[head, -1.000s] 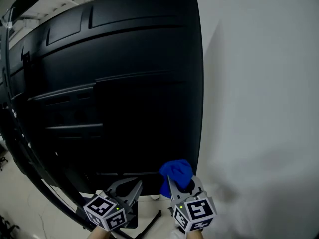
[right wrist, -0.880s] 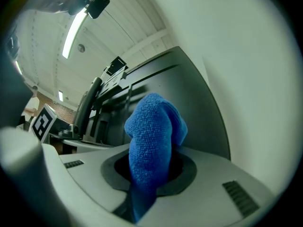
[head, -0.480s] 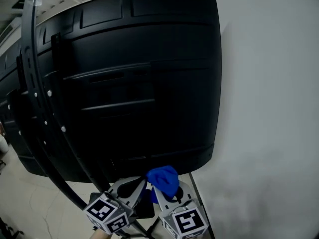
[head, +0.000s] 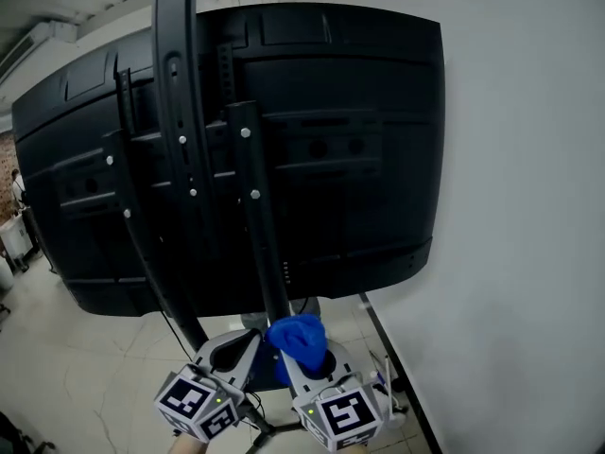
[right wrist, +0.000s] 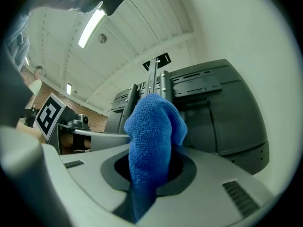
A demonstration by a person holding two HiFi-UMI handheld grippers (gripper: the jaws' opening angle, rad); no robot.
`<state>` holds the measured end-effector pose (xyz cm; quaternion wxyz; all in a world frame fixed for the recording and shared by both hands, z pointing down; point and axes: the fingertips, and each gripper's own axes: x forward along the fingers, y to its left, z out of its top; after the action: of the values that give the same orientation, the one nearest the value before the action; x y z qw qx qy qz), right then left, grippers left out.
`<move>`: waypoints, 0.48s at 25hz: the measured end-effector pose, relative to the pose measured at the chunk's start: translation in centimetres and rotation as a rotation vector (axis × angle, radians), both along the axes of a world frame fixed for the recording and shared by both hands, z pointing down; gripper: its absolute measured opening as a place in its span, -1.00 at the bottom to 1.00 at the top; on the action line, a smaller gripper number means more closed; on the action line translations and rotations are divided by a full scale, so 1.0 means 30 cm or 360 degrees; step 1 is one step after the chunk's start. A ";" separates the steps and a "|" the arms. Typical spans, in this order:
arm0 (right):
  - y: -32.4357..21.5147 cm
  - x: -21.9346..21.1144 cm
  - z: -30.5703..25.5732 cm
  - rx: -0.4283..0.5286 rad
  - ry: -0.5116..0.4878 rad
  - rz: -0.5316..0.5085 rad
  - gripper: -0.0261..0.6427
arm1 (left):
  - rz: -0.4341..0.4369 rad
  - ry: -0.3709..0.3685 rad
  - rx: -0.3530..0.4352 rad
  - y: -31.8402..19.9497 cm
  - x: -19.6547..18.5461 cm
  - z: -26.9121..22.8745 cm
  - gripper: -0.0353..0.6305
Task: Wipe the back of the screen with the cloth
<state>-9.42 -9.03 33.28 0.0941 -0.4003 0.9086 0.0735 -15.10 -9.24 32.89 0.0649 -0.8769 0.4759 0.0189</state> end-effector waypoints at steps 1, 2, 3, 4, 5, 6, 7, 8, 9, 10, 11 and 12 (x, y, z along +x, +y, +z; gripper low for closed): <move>0.021 -0.027 -0.020 0.0006 0.0007 -0.0013 -0.73 | -0.0021 -0.0001 0.0006 0.022 -0.026 -0.021 -0.87; 0.040 -0.055 -0.028 0.0021 0.0011 -0.0021 -0.73 | -0.0043 -0.0005 0.0012 0.043 -0.054 -0.029 -0.87; 0.054 -0.080 -0.029 0.0050 0.0012 -0.0023 -0.73 | -0.0065 -0.0007 0.0017 0.061 -0.081 -0.028 -0.87; 0.066 -0.104 -0.031 0.0077 0.0010 -0.0027 -0.73 | -0.0087 -0.0006 0.0020 0.076 -0.107 -0.024 -0.87; 0.079 -0.127 -0.035 0.0089 0.0010 -0.0039 -0.74 | -0.0106 -0.0001 0.0020 0.088 -0.129 -0.020 -0.87; 0.091 -0.148 -0.041 0.0087 0.0014 -0.0055 -0.74 | -0.0123 0.0005 0.0017 0.097 -0.148 -0.017 -0.87; 0.101 -0.166 -0.046 0.0081 0.0024 -0.0070 -0.74 | -0.0137 0.0010 0.0012 0.103 -0.163 -0.014 -0.87; 0.109 -0.181 -0.052 0.0072 0.0039 -0.0084 -0.74 | -0.0149 0.0013 0.0005 0.108 -0.174 -0.009 -0.87; 0.117 -0.191 -0.056 0.0063 0.0051 -0.0095 -0.74 | -0.0161 0.0017 -0.0004 0.113 -0.181 -0.003 -0.87; 0.121 -0.196 -0.061 0.0060 0.0056 -0.0102 -0.74 | -0.0173 0.0022 -0.0010 0.118 -0.184 0.001 -0.87; 0.123 -0.198 -0.065 0.0062 0.0054 -0.0105 -0.74 | -0.0182 0.0027 -0.0016 0.124 -0.184 0.001 -0.87; 0.124 -0.198 -0.069 0.0066 0.0052 -0.0104 -0.74 | -0.0186 0.0031 -0.0020 0.129 -0.181 -0.001 -0.87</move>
<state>-15.36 -5.32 31.21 0.0898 -0.3671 0.9208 0.0958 -20.54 -5.36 32.86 0.0557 -0.8478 0.5270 0.0204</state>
